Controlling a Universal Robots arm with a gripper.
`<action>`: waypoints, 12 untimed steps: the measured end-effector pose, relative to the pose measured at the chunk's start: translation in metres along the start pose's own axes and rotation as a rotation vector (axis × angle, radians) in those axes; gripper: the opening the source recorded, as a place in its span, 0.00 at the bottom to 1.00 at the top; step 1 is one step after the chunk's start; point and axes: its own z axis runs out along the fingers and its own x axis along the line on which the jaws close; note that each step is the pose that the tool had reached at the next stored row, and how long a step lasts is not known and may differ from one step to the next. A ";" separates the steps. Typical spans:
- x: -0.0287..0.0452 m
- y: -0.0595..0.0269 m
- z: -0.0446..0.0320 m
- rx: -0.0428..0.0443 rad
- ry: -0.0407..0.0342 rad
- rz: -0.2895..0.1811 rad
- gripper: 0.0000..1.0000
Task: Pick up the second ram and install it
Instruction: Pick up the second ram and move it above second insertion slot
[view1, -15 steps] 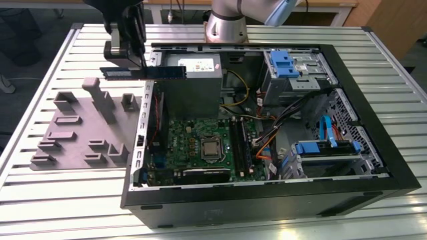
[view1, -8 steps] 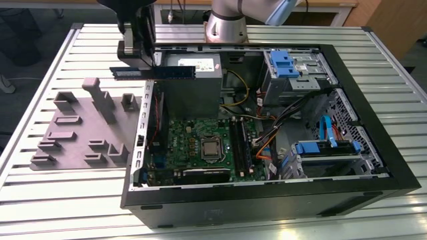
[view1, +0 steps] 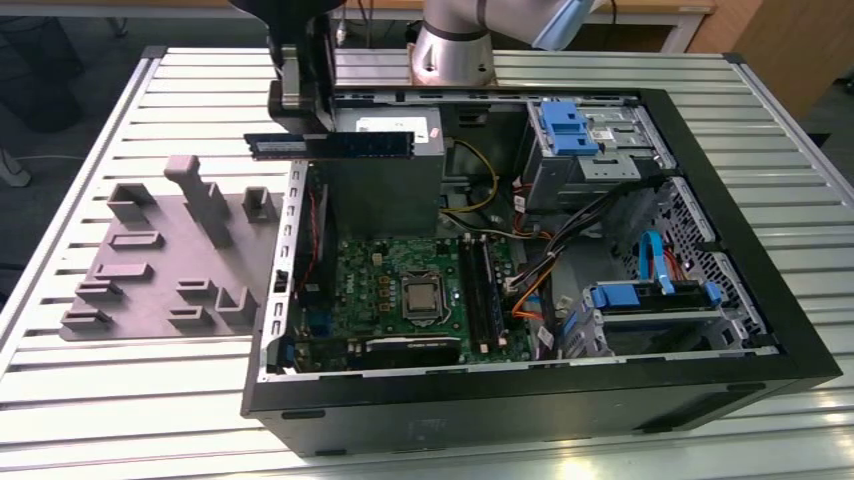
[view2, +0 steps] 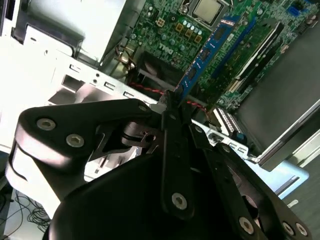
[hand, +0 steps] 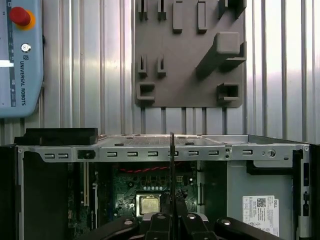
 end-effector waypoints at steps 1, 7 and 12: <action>-0.0001 -0.0022 0.0000 0.0000 0.0000 0.000 0.14; -0.0005 -0.0170 0.0000 0.0000 0.0001 0.000 0.14; -0.0008 -0.0308 0.0001 0.0000 0.0000 0.000 0.14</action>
